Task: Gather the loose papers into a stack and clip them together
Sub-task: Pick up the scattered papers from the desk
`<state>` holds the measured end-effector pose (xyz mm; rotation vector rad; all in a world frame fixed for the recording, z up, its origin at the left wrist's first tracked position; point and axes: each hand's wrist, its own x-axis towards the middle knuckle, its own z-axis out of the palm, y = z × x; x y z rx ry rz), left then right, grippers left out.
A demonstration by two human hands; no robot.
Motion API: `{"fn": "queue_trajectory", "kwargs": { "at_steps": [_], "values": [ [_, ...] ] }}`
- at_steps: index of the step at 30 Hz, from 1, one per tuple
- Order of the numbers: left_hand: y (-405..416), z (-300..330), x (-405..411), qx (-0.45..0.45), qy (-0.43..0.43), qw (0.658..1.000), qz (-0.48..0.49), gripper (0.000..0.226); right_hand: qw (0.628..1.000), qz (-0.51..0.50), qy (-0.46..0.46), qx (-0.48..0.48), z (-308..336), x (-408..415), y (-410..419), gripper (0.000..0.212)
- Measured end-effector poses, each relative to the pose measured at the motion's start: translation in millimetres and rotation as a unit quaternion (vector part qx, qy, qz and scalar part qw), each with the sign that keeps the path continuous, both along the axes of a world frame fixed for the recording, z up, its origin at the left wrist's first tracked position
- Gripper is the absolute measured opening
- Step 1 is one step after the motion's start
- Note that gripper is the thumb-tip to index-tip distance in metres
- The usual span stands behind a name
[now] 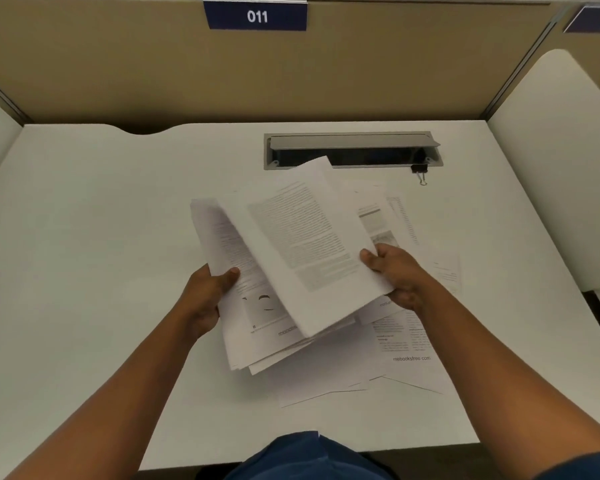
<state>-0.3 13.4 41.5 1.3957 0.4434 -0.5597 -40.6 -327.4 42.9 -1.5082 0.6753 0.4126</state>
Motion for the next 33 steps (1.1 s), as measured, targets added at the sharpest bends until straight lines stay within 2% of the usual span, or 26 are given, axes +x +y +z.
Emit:
{"fn": "queue_trajectory", "kwargs": {
  "at_steps": [3,6,11,13,16,19,23,25,26,27,30,33],
  "values": [
    [-4,4,-4,-0.016,-0.012,1.0,-0.015,0.035,0.998,0.055,-0.007,0.022,-2,-4,10,0.045],
    [-5,7,-10,-0.031,-0.017,0.999,-0.026,0.031,0.994,0.096,-0.007,0.043,7,-6,20,0.054],
    [-1,12,-17,-0.059,-0.02,0.997,-0.037,0.015,0.987,0.142,-0.004,0.071,20,-8,32,0.037],
    [-1,15,-19,-0.062,-0.02,0.997,-0.037,0.016,0.986,0.139,-0.012,0.092,23,-8,37,0.041],
    [-2,20,-21,-0.067,-0.013,0.997,-0.037,0.018,0.99,0.079,-0.025,0.117,19,-5,42,0.052],
    [-2,21,-22,-0.085,0.004,0.996,-0.039,0.023,0.984,0.08,-0.038,0.157,11,-4,47,0.056],
    [-6,24,-21,-0.142,0.021,0.99,0.013,0.038,0.986,0.076,-0.057,0.138,8,-4,58,0.057],
    [-7,24,-20,-0.176,0.029,0.983,0.029,0.072,0.989,0.06,-0.063,0.116,7,-4,63,0.057],
    [-6,23,-19,-0.181,0.031,0.983,0.027,0.081,0.99,0.055,-0.065,0.11,6,-3,64,0.059],
    [-6,22,-19,-0.177,0.025,0.984,0.02,0.082,0.991,0.053,-0.066,0.107,5,-3,65,0.063],
    [-5,21,-21,-0.076,-0.032,0.997,0.009,0.061,0.989,0.062,-0.066,0.113,5,-4,68,0.071],
    [-6,22,-21,-0.015,-0.067,0.998,0.003,0.046,0.987,0.066,-0.074,0.128,9,-5,73,0.063]
  ]
}}
